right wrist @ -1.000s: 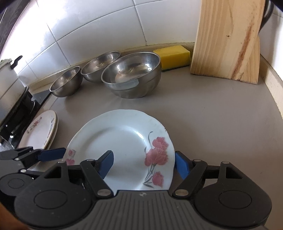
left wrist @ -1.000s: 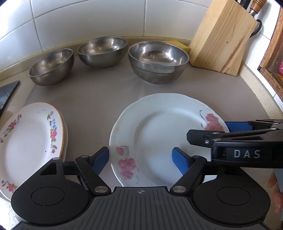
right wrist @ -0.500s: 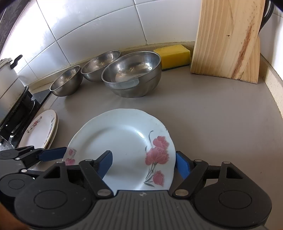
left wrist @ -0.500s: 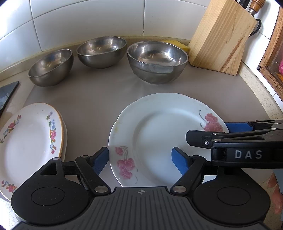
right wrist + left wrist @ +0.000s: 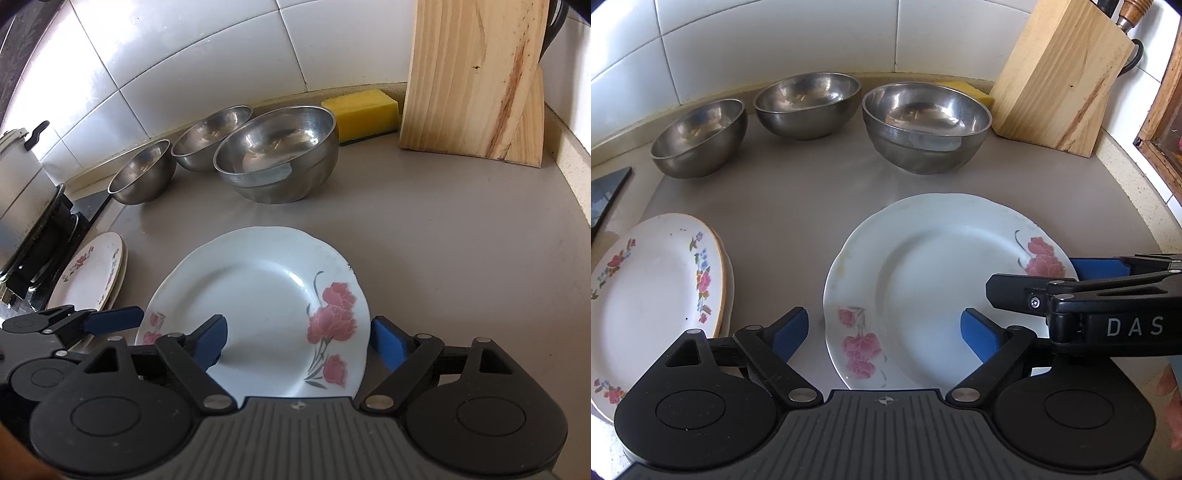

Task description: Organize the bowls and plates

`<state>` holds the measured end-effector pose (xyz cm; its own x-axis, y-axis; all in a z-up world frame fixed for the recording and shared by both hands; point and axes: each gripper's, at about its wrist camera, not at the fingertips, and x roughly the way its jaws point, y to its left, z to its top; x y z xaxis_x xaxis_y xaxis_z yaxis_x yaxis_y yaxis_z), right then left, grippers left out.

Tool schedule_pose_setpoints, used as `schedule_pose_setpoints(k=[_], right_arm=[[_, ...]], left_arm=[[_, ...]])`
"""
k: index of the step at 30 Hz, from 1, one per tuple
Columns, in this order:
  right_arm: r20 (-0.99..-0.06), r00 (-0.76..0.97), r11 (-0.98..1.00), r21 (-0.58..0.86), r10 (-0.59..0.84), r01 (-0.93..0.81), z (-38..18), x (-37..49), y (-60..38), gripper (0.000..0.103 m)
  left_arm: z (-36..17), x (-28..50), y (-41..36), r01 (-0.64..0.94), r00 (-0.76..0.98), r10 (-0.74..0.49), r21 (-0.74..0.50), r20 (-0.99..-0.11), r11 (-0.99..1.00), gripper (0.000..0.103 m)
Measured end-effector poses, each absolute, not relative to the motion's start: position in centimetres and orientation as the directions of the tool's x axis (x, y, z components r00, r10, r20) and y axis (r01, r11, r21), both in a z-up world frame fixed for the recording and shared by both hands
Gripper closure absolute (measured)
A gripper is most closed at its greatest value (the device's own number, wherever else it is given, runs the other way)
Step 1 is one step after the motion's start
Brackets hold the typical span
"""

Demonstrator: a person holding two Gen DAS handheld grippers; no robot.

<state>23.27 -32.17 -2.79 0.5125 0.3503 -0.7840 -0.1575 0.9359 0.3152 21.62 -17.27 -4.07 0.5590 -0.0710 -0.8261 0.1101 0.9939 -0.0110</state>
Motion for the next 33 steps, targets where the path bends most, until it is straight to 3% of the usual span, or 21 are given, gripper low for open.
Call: schedule_pose_setpoints(k=[11, 21, 33], right_arm=[[-0.778, 0.527, 0.938, 0.308, 0.343, -0.155, -2.9, 23.0, -31.9, 0.037], [-0.778, 0.535, 0.943, 0.296, 0.330, -0.151, -2.9, 22.8, -31.8, 0.038], [-0.778, 0.540, 0.946, 0.285, 0.321, -0.152, -2.9, 22.7, -31.6, 0.037]], left_arm=[[-4.3, 21.7, -17.2, 0.105, 0.560, -0.050, 0.011, -0.827, 0.994, 0.005], [-4.5, 21.5, -16.5, 0.078, 0.558, -0.095, -0.061, -0.824, 0.995, 0.004], [-4.5, 20.4, -17.1, 0.104, 0.578, -0.106, -0.056, -0.809, 0.993, 0.004]])
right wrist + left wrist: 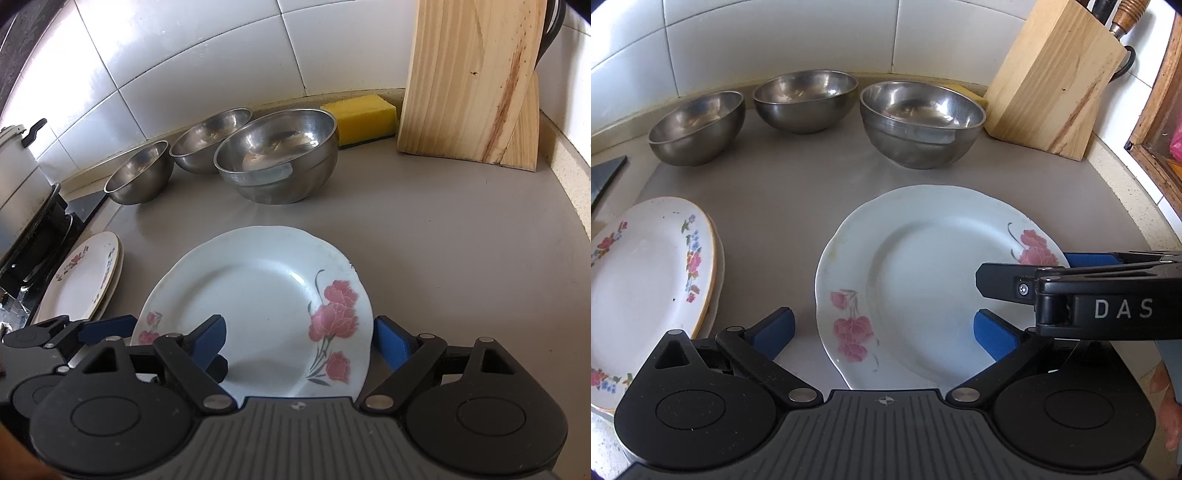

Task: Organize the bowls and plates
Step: 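Lift the pink-flower plate with both grippers and carry it toward the plate stack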

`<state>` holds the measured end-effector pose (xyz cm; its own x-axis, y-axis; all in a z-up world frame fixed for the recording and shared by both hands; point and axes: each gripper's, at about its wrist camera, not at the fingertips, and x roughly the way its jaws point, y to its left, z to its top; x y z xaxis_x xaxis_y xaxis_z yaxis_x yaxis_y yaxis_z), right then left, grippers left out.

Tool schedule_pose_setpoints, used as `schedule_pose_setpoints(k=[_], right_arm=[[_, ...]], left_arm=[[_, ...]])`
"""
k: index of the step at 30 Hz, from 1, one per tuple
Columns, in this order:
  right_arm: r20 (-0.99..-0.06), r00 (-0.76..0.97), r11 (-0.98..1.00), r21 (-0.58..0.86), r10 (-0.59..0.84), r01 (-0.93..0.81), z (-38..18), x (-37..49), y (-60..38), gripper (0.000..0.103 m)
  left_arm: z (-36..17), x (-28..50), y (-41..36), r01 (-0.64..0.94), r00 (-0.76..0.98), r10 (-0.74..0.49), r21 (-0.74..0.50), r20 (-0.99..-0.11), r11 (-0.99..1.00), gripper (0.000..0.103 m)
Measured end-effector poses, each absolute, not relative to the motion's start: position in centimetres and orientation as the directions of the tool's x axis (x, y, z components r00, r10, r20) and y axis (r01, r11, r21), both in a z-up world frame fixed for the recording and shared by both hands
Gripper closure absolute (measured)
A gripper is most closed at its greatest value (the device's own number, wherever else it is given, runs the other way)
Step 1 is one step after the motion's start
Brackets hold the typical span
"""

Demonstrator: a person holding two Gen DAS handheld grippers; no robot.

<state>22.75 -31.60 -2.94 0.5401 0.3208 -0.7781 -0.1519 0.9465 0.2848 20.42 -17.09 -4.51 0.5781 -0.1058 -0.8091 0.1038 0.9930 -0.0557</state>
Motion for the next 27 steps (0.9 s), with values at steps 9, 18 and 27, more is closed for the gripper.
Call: schedule_pose_setpoints(k=[9, 18, 27], right_arm=[[-0.782, 0.540, 0.950, 0.275, 0.311, -0.149, -2.8, 22.8, -31.3, 0.040], [-0.779, 0.545, 0.949, 0.289, 0.311, -0.129, -2.7, 22.6, -31.8, 0.047], [-0.786, 0.533, 0.948, 0.288, 0.313, -0.132, -2.5, 22.4, -31.3, 0.053]], left_arm=[[-4.4, 20.5, -17.4, 0.131, 0.569, -0.119, -0.053, -0.814, 0.990, 0.010], [-3.8, 20.4, -17.4, 0.121, 0.580, -0.108, -0.046, -0.807, 0.992, 0.024], [-3.1, 20.0, -17.1, 0.104, 0.614, -0.062, 0.003, -0.787, 0.995, 0.029]])
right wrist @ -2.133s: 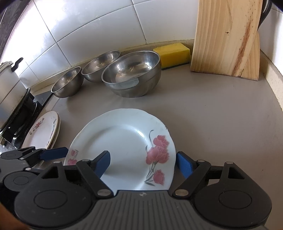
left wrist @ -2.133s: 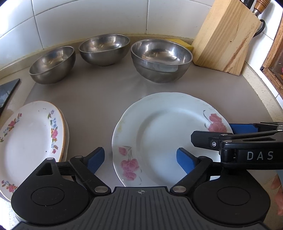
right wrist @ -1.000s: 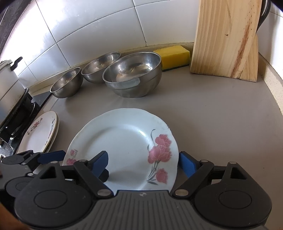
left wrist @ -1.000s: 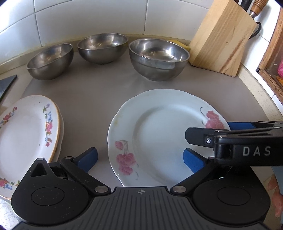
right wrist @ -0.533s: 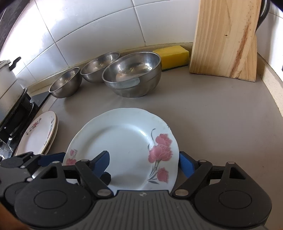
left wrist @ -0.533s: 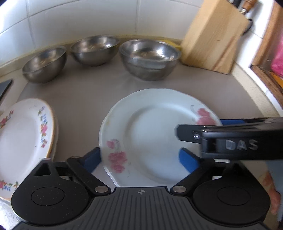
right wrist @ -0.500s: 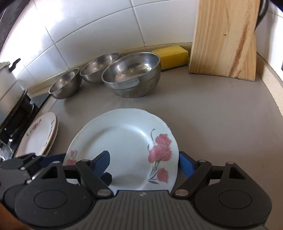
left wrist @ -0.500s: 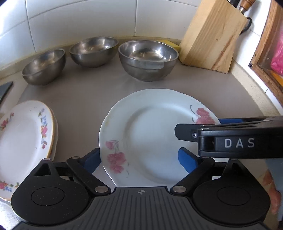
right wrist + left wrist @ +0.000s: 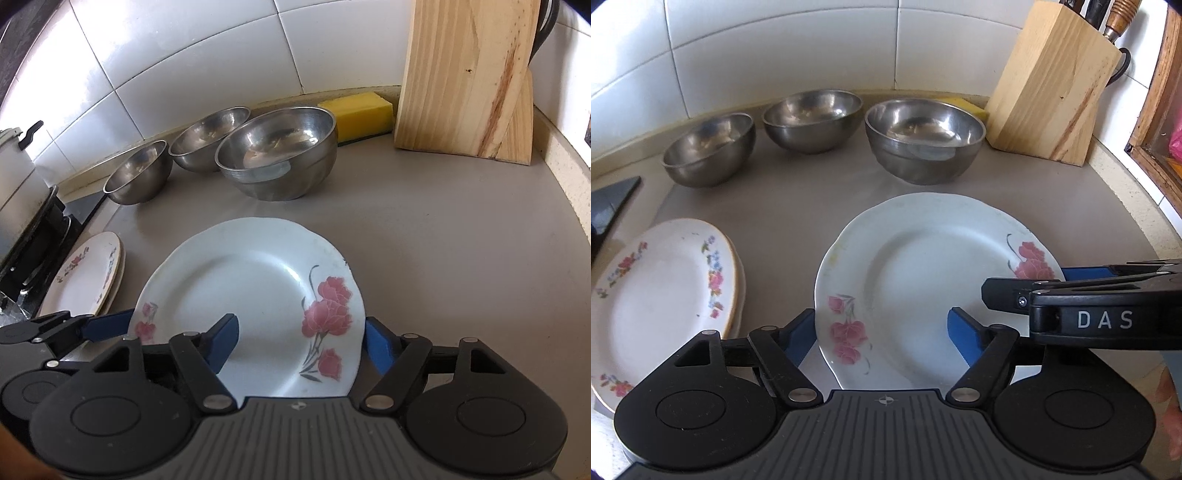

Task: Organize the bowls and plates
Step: 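Lift the pink-flower plate with both grippers and carry it toward the plate stack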

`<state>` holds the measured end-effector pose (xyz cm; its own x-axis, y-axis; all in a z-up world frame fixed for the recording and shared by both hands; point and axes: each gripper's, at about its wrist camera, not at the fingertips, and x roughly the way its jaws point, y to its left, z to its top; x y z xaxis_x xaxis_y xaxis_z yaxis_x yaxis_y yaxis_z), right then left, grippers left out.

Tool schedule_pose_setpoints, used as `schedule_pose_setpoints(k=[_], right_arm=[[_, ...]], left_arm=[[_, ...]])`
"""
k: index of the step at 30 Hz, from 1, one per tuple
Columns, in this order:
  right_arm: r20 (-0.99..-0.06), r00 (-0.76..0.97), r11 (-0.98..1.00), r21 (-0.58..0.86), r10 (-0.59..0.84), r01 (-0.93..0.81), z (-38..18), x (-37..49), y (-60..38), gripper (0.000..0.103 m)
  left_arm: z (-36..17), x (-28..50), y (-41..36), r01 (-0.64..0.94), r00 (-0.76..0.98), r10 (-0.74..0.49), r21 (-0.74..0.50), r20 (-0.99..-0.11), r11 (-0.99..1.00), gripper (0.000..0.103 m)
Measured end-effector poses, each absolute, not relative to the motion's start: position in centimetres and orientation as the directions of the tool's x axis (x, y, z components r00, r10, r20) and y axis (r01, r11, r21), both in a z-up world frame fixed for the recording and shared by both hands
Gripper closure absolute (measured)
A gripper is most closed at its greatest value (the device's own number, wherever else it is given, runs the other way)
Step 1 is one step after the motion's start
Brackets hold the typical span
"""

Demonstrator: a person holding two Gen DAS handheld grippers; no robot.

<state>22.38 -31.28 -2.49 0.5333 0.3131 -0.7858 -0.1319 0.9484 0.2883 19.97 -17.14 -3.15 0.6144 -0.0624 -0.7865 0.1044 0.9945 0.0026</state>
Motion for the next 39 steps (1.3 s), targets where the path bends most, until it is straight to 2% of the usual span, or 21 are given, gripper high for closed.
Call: schedule_pose_setpoints(k=[21, 39], right_arm=[[-0.763, 0.568, 0.951, 0.257, 0.309, -0.172, -0.2, 22.1, -29.0, 0.054], [-0.748, 0.534, 0.915, 0.266, 0.393, -0.302, 0.9, 23.5, -19.2, 0.054]], left_arm=[[-1.0, 18.7, -15.5, 0.055, 0.657, -0.028, 0.011, -0.753, 0.998, 0.032], [0.8, 16.7, -6.6, -0.103, 0.670, 0.084, 0.021, -0.738, 0.995, 0.032]])
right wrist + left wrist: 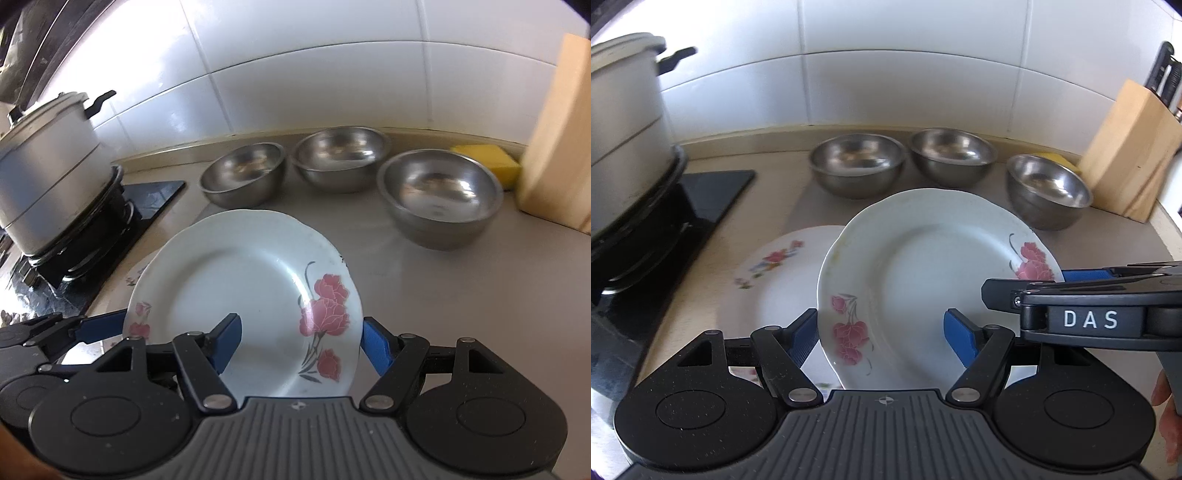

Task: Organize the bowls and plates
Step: 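Lift the pink-flower plate with both grippers and carry it toward the plate stack, then lower the pink-flower plate over the floral plate stack with both grippers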

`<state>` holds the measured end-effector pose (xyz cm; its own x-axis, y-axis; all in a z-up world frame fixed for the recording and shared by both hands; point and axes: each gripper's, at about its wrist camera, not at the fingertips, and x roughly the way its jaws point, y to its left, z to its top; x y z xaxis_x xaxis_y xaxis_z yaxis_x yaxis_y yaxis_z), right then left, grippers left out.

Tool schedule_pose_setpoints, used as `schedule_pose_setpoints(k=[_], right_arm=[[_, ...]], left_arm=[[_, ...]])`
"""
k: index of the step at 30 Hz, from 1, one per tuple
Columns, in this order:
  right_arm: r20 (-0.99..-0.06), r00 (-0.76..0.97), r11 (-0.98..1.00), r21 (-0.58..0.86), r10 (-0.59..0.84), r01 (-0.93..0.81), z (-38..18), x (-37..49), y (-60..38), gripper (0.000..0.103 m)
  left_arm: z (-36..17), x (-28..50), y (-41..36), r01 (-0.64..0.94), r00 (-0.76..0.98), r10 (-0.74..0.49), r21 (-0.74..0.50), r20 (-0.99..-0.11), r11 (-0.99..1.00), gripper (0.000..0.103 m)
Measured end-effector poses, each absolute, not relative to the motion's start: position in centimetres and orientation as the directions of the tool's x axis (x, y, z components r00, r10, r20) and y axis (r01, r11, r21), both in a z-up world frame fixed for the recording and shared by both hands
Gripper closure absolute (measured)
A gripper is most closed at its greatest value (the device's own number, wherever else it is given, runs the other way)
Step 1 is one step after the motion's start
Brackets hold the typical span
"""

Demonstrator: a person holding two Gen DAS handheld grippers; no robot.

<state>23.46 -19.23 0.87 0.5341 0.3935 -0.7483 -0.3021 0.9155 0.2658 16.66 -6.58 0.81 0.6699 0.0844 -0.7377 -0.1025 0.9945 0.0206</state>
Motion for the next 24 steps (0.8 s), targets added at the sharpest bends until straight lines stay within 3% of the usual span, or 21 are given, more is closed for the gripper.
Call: schedule_pose_setpoints(k=[24], right_arm=[[-0.767, 0.545, 0.933, 0.196, 0.338, -0.302, -1.3, 25.5, -10.7, 0.054]], left_arm=[[-1.2, 18.6, 1.2, -0.121, 0.640, 0.034, -0.057, -0.768, 0.991, 0.030]])
